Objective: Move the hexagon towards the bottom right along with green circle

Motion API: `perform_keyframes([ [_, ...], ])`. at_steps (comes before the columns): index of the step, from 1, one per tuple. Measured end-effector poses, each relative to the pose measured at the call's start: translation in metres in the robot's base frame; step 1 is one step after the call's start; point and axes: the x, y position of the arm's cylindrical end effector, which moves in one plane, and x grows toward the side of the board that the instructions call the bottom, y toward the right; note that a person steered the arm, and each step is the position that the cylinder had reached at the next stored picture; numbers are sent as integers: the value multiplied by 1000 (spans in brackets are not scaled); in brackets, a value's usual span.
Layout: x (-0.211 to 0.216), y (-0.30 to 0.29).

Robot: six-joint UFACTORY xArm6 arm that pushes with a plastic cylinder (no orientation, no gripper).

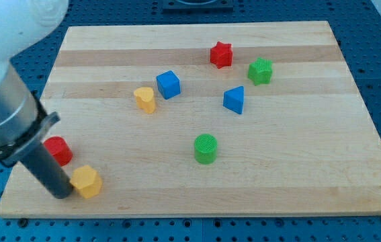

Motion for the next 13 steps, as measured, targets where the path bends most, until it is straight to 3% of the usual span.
perform_keyframes([
  [3,-24,86],
  [6,-58,116],
  [10,-70,255],
  [13,-89,286],
])
